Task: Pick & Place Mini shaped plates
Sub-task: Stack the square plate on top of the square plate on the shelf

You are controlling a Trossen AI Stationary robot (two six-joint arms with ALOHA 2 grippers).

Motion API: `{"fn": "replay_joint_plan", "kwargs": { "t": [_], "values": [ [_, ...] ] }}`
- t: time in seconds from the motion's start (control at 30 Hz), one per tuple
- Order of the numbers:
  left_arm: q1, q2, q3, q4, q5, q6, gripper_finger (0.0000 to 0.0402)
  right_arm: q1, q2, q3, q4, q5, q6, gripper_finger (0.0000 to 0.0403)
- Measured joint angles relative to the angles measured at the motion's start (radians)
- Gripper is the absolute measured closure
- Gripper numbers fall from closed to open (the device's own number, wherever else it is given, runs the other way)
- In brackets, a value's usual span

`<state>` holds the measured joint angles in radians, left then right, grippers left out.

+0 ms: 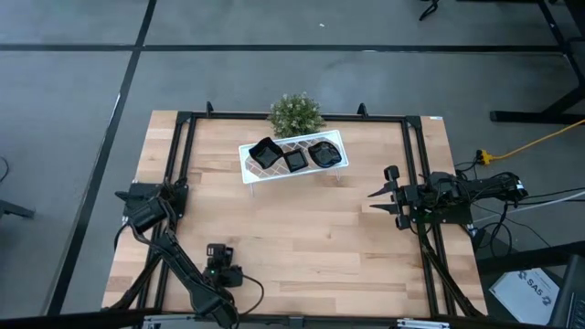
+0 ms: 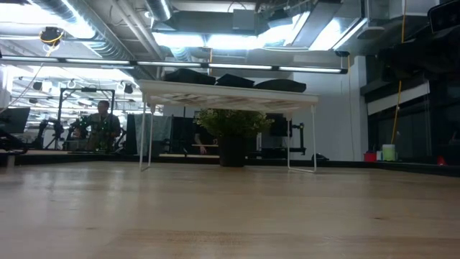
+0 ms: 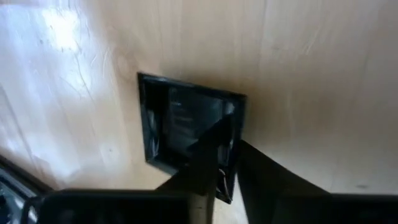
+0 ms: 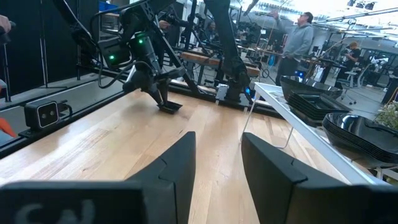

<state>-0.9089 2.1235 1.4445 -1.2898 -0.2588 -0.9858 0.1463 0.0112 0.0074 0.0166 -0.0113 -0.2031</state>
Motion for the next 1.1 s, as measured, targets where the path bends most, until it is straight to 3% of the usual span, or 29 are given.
{"fn": "replay_joint_plan", "kwargs": {
  "t": [0.13,0.33,0.7,0.9,1.1],
  "values": [
    [0.002,0.000,0.000,0.024,-0.010,0.000,0.0392,0.000,0.000,0.000,0.000,0.000,0.000,0.0273],
    [0.010,-0.018,-0.001,0.036,-0.014,-0.013,0.0398,0.000,0.000,0.000,0.000,0.000,0.000,0.0273],
    [0.071,-0.237,-0.001,0.035,-0.233,-0.013,0.0399,0.000,0.000,0.000,0.000,0.000,0.000,0.0273],
    [0.103,-0.351,-0.001,0.065,-0.388,0.097,0.0399,0.000,0.000,0.000,0.000,0.000,0.000,0.0273],
    [0.160,-0.435,-0.001,0.151,-0.512,0.337,0.0399,0.000,0.000,0.000,0.000,0.000,0.000,0.0273]
  ]
}}
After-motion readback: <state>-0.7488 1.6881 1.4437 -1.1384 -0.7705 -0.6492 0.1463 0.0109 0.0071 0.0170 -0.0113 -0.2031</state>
